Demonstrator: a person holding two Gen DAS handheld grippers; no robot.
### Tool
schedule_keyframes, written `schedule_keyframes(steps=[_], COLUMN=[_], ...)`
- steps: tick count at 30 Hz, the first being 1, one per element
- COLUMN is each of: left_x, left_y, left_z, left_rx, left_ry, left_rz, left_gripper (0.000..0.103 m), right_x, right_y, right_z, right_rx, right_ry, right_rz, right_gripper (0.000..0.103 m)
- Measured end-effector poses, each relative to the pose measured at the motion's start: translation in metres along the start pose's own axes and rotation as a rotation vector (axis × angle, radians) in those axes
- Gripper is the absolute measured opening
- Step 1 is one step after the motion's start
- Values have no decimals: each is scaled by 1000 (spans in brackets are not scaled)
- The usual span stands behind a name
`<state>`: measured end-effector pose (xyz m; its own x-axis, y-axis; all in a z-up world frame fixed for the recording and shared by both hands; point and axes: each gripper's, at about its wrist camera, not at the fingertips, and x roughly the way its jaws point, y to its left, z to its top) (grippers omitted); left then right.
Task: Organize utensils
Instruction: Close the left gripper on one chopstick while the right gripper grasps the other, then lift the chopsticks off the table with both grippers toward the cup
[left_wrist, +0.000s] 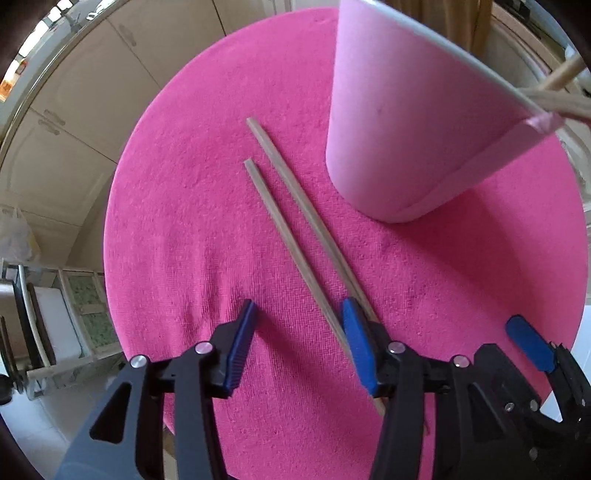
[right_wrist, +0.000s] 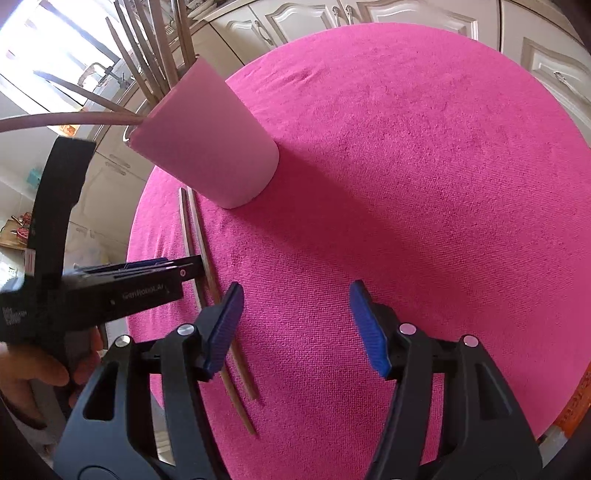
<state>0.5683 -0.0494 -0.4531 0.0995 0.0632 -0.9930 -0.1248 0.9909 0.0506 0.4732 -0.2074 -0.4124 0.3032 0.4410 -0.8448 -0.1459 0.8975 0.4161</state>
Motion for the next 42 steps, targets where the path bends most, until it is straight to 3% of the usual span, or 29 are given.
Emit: schedule_keyframes(steps=[3, 7, 11, 18, 21, 26, 31, 35, 42], left_x=[-3, -12, -9, -10, -9, -6, -1, 10, 11], left_y=[2, 7, 29, 58, 72, 96, 108, 123, 122], left_z=[-3, -17, -24, -23, -27, -32, -25, -29, -30], left_rx=[26, 54, 84, 36, 18, -19, -15, -27, 3], left_ry=[-3, -9, -5, 22, 36, 54, 60, 65, 67], left_rz=[-30, -72, -99, -198, -193, -241, -271, -300, -290], left_gripper=[43, 22, 10, 6, 6, 6, 6, 6, 6], right_x=[2, 4, 7, 19, 25, 46, 69, 74, 47], right_y=[2, 9, 20, 61, 78, 109, 121, 121, 94], right_z=[2, 4, 8, 9, 10, 17, 23, 24, -5], right_rx=[-11, -34, -72, -242, -308, -397, -413, -427, -298], right_ry=[3, 9, 12, 28, 37, 78, 132, 146, 222], right_rz=[-7, -22, -39, -104, -113, -127, -172, -207, -185], right_gripper=[60, 60, 60, 60, 59, 33, 22, 6, 6])
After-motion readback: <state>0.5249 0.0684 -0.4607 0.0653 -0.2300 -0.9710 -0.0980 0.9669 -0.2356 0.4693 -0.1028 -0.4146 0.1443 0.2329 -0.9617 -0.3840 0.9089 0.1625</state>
